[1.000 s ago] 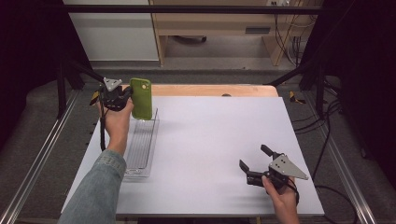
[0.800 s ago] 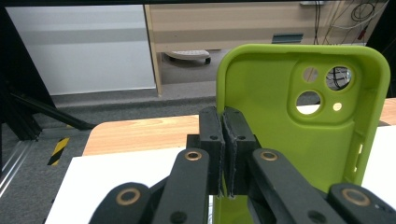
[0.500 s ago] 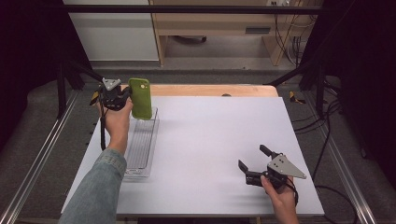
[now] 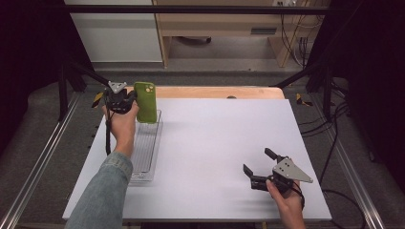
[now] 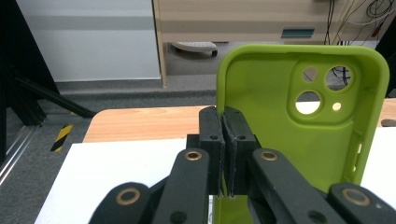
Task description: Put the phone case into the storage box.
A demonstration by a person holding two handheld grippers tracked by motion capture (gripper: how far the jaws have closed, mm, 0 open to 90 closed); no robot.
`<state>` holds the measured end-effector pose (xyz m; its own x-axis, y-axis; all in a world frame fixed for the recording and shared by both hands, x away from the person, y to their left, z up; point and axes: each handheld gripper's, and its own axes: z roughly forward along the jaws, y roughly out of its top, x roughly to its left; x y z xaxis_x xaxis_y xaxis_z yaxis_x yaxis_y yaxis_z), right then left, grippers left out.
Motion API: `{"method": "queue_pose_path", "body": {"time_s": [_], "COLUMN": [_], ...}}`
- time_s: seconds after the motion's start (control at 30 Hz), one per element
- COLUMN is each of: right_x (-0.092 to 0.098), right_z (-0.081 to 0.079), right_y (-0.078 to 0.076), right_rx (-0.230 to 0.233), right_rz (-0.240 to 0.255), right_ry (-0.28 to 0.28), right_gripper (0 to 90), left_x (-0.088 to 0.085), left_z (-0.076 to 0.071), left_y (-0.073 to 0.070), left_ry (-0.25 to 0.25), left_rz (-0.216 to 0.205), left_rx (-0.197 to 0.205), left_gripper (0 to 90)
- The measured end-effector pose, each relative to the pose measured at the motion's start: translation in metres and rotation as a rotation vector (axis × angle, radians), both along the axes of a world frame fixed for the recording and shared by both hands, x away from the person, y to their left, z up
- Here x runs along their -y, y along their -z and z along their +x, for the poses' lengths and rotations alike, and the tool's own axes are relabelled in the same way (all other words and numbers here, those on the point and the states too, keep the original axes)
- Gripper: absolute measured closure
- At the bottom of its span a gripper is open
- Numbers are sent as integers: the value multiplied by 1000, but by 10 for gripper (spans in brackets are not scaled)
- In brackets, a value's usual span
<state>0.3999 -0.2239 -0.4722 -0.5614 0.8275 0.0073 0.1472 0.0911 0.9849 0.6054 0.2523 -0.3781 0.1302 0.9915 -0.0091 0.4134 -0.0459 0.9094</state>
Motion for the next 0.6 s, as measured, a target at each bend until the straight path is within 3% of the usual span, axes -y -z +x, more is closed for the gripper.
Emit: {"method": "queue_pose_path", "body": {"time_s": [0.6], "right_x": [0], "right_z": [0], "right_y": [0], "right_rx": [0], "right_rz": [-4], "right_ry": [0], "right_gripper": [35], "left_x": [-2], "left_z": [3], "left_y": [10], "left_ry": [-4], "left_rz": [-2], "left_rx": [-24], "left_gripper": [870]}}
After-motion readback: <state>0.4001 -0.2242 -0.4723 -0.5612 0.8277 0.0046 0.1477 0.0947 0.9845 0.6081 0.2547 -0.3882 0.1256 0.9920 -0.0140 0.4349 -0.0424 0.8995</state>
